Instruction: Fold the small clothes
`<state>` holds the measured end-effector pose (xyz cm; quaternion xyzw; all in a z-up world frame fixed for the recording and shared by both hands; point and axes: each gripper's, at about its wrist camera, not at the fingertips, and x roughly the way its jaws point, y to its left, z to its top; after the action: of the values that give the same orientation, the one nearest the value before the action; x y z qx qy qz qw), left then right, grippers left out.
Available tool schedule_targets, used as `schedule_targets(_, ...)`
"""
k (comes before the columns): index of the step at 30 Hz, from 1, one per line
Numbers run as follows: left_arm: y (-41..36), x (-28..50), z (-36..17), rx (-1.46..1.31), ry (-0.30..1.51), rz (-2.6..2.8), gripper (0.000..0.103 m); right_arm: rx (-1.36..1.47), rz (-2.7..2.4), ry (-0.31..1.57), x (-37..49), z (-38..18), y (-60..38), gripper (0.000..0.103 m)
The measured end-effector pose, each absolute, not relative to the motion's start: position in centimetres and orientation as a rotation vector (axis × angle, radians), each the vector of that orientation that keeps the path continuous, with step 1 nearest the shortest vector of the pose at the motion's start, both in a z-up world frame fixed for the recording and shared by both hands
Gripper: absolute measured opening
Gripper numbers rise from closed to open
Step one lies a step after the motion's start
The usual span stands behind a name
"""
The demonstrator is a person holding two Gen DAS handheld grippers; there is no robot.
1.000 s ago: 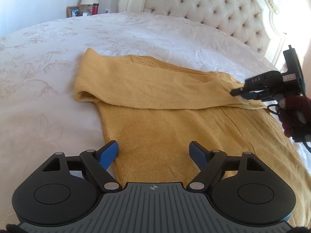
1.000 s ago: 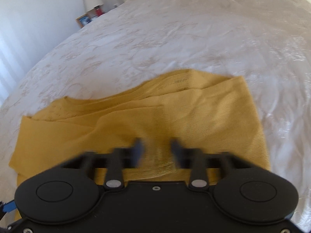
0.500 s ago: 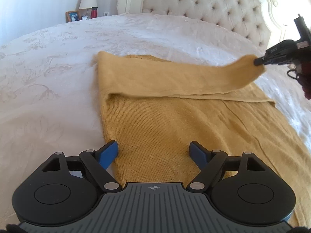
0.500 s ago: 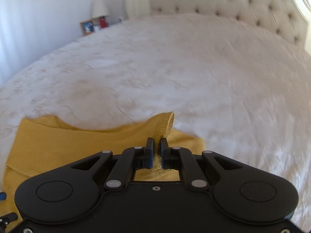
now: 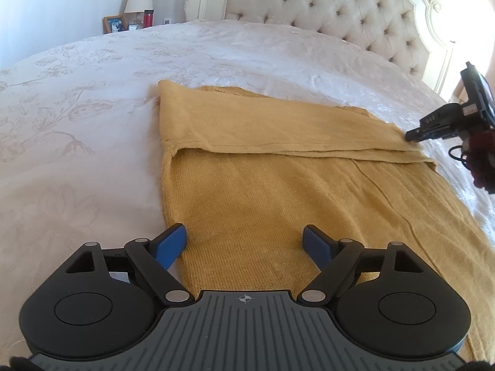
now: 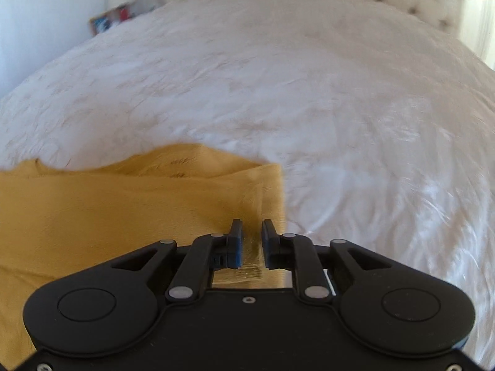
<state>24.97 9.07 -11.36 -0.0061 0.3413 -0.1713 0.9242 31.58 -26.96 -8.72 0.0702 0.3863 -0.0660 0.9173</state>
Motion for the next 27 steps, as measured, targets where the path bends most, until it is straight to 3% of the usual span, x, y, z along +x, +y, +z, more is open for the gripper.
schedule_targets(2, 9.0, 25.0, -11.4, -0.012, 0.701, -0.358, 0.087, 0.151, -0.116, 0.760, 30.2, -8.4, -26.7, 0.027)
schedule_targets(4, 8.7, 25.0, -11.6, -0.002, 0.701, -0.362, 0.091, 0.119, -0.085, 0.757, 29.0, -8.6, -25.8, 0.049)
schedule_targets(5, 8.5, 25.0, -11.6, 0.008, 0.699, -0.360, 0.091, 0.099, -0.075, 0.766, 28.8, -8.9, -25.5, 0.052)
schedule_targets(13, 8.2, 24.7, -12.1, 0.035, 0.687, -0.362, 0.095, 0.142, -0.104, 0.806, 26.2, -11.7, -27.0, 0.053)
schedule_targets(18, 8.1, 24.7, -12.1, 0.040, 0.687, -0.361, 0.095, 0.196, -0.116, 0.743, 25.2, -10.0, -28.2, 0.054)
schedule_targets(21, 8.0, 24.6, -12.1, 0.043, 0.684, -0.359, 0.095, 0.187, -0.109, 0.692, 26.8, -8.6, -27.8, 0.055)
schedule_targets(27, 8.1, 24.5, -12.2, 0.043, 0.680, -0.360, 0.095, 0.163, -0.128, 0.762, 32.2, -9.7, -26.3, 0.055)
